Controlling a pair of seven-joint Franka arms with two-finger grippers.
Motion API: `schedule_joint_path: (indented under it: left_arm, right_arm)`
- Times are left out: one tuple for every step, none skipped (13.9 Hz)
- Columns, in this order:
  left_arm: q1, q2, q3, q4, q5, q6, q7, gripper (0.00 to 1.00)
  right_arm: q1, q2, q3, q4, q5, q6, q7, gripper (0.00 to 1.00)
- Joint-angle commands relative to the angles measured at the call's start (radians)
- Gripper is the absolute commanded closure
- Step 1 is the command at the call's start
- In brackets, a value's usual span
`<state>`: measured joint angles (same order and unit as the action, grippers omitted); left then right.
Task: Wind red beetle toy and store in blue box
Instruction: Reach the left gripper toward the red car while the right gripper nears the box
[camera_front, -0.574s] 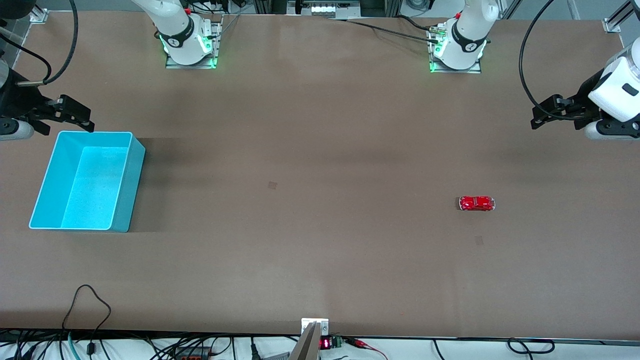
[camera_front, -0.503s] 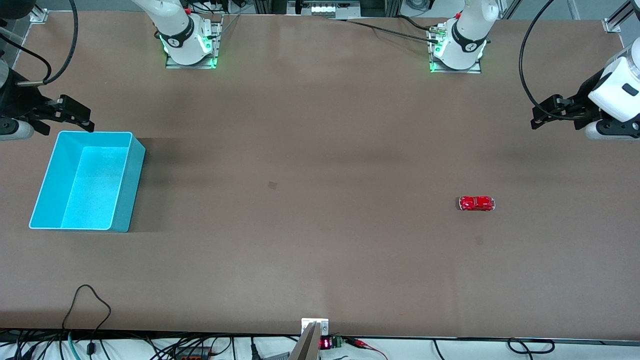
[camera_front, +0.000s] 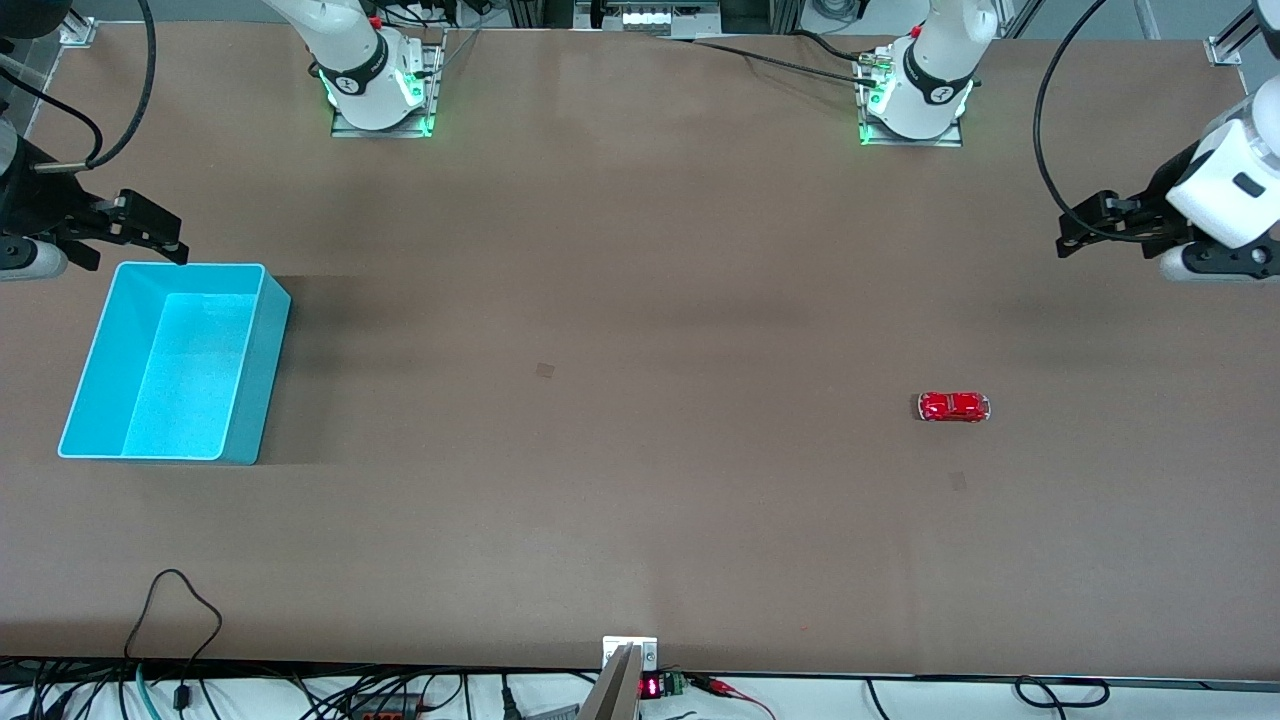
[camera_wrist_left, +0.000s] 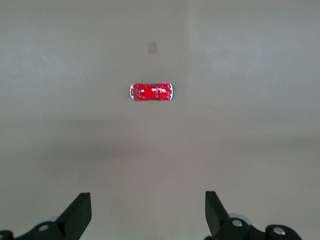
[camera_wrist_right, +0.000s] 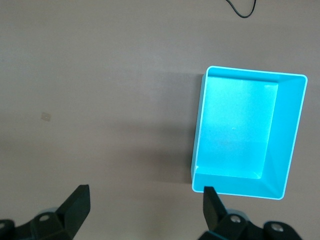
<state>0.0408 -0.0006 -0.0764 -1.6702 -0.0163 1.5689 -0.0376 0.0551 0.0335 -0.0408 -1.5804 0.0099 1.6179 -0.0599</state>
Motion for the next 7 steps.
schedule_joint_path:
  left_arm:
    - [-0.009, 0.054, -0.009, 0.033, -0.017, -0.018, -0.001, 0.00]
    - [-0.015, 0.091, -0.009, 0.035, -0.017, -0.020, 0.002, 0.00]
    - [-0.010, 0.120, -0.009, 0.035, -0.019, -0.020, 0.043, 0.00]
    - [-0.013, 0.132, -0.009, 0.018, -0.016, -0.020, 0.141, 0.00]
    - [-0.018, 0.139, -0.022, -0.018, -0.016, -0.015, 0.218, 0.00]
    - [-0.018, 0.143, -0.023, -0.055, -0.013, 0.009, 0.272, 0.00]
    - [-0.016, 0.151, -0.025, -0.098, -0.008, 0.054, 0.354, 0.00]
  right_arm:
    - [0.003, -0.009, -0.001, 0.005, -0.010, -0.010, 0.005, 0.00]
    - [0.003, -0.009, -0.001, 0.005, -0.010, -0.010, 0.003, 0.00]
    - [0.003, -0.009, -0.001, 0.005, -0.010, -0.010, 0.002, 0.00]
    - [0.003, -0.006, -0.001, 0.005, -0.010, -0.010, 0.002, 0.00]
    - [0.003, -0.004, -0.001, 0.003, -0.010, -0.012, 0.000, 0.00]
    - [0.003, -0.003, 0.001, 0.002, -0.010, -0.019, -0.001, 0.00]
    - [0.003, 0.000, 0.001, 0.002, -0.010, -0.035, -0.001, 0.00]
